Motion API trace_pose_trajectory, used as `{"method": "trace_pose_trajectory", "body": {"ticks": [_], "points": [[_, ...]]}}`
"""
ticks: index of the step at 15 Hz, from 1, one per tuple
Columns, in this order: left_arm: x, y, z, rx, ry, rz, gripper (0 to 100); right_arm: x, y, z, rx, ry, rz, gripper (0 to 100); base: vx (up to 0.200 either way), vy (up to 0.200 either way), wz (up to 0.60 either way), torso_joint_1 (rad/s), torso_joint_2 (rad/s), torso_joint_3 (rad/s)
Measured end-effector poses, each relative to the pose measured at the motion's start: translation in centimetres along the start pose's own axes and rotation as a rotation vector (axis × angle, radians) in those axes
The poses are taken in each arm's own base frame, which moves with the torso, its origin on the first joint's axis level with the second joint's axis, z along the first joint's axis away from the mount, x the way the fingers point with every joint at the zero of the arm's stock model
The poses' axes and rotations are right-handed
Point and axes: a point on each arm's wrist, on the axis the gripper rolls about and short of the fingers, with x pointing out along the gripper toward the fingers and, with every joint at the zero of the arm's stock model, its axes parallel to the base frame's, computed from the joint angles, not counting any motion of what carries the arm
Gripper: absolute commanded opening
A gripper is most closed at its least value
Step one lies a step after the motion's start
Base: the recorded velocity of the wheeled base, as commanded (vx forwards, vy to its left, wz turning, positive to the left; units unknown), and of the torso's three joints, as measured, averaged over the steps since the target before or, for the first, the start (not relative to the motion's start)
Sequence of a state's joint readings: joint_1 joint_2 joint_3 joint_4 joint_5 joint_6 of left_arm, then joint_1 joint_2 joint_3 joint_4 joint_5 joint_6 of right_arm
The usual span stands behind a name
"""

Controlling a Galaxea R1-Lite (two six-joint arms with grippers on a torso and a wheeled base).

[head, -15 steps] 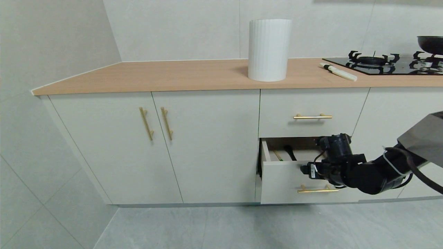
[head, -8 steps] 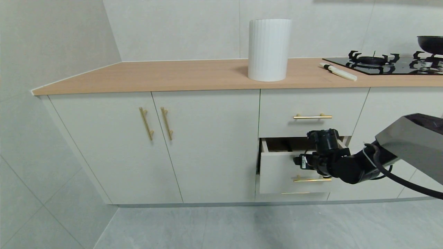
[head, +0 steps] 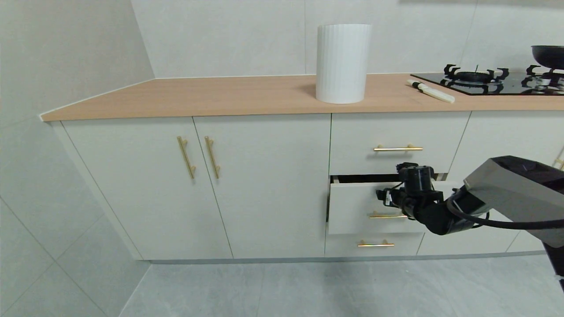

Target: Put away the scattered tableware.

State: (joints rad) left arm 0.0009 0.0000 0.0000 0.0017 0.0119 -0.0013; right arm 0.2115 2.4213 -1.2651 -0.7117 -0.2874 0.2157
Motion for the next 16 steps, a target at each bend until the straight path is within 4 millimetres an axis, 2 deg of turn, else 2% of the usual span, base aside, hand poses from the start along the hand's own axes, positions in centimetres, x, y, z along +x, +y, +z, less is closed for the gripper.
{"method": "trace_pose_trajectory", "body": {"ticks": [6, 16], "points": [[0.0, 0.0, 0.0, 0.000, 0.000, 0.000, 100, 2.2, -1.0, -0.7, 0.038, -0.010, -0.031, 100, 0.000, 0.000, 0.00, 0.000, 0.00, 0.000], [0.0, 0.0, 0.0, 0.000, 0.000, 0.000, 100, 5.5, -2.4, -0.5, 0.165, -0.065, -0.072, 100, 0.000, 0.000, 0.00, 0.000, 0.00, 0.000]]}}
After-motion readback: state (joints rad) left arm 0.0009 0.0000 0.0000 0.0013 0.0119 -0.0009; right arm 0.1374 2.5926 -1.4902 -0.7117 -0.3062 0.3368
